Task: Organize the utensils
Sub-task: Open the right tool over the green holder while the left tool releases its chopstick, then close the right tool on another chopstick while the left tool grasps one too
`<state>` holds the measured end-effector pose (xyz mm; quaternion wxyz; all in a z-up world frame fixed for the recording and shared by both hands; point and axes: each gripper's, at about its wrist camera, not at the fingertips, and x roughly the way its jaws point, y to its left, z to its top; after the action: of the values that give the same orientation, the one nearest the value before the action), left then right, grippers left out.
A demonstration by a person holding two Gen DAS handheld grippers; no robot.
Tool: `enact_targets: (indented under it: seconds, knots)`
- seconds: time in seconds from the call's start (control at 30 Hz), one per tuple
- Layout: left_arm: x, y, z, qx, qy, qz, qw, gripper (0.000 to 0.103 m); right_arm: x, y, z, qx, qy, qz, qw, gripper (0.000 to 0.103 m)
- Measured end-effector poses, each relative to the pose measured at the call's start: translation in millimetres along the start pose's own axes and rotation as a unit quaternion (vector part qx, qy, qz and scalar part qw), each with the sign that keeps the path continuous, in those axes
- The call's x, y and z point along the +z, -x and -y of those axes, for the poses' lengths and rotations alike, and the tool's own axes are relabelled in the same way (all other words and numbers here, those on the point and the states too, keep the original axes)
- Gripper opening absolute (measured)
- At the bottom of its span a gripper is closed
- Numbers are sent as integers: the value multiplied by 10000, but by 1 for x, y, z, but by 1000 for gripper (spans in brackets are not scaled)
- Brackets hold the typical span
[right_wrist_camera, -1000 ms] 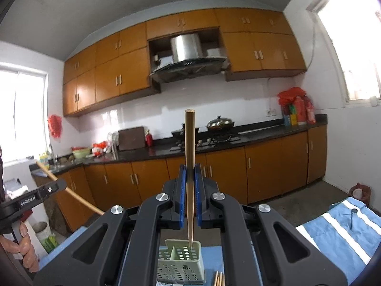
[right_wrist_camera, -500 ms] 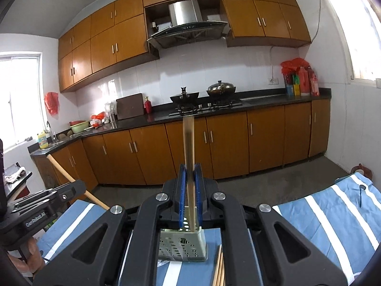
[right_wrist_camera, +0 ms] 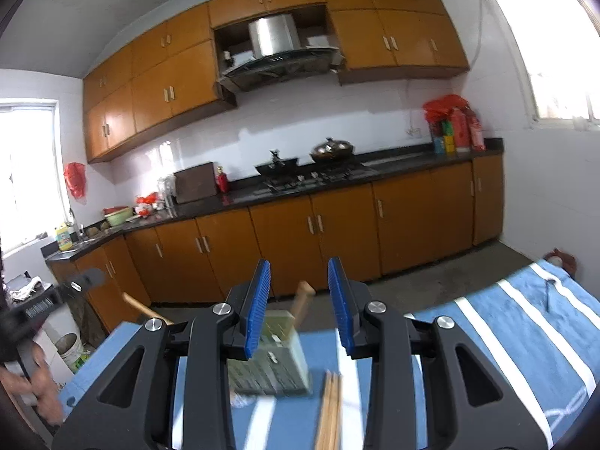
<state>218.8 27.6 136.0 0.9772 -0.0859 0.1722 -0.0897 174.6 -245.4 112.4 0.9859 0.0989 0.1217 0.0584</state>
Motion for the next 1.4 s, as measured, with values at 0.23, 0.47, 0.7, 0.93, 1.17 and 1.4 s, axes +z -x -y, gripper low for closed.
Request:
enact_targets:
  seconds: [0.23, 0.47, 0.7, 0.93, 1.17, 1.4]
  knots:
    - [-76, -14, -32, 552, 20, -972, 9937, 26, -100, -39, 36, -331, -256, -1910, 9807, 25]
    - [-153, -33, -53, 654, 302, -2040, 9763, 26, -174, -61, 27, -106, -128, -3032, 9528, 18]
    - [-170, -37, -52, 544, 283, -2281, 9717, 26, -187, -67, 27, -299, 48, -3185, 9474, 12]
    - [-185, -44, -44, 283, 368, -2517, 9667, 25, -186, -66, 35, -428, 88, -3175, 9473, 8]
    - [-196, -48, -32, 95, 229, -2690, 9628, 18, -184, -67, 43, -684, 46, -3095, 9484, 8]
    - [-207, -53, -26, 204, 17, -2860, 9580, 14, -185, -66, 42, -674, 88, -3084, 9488, 8]
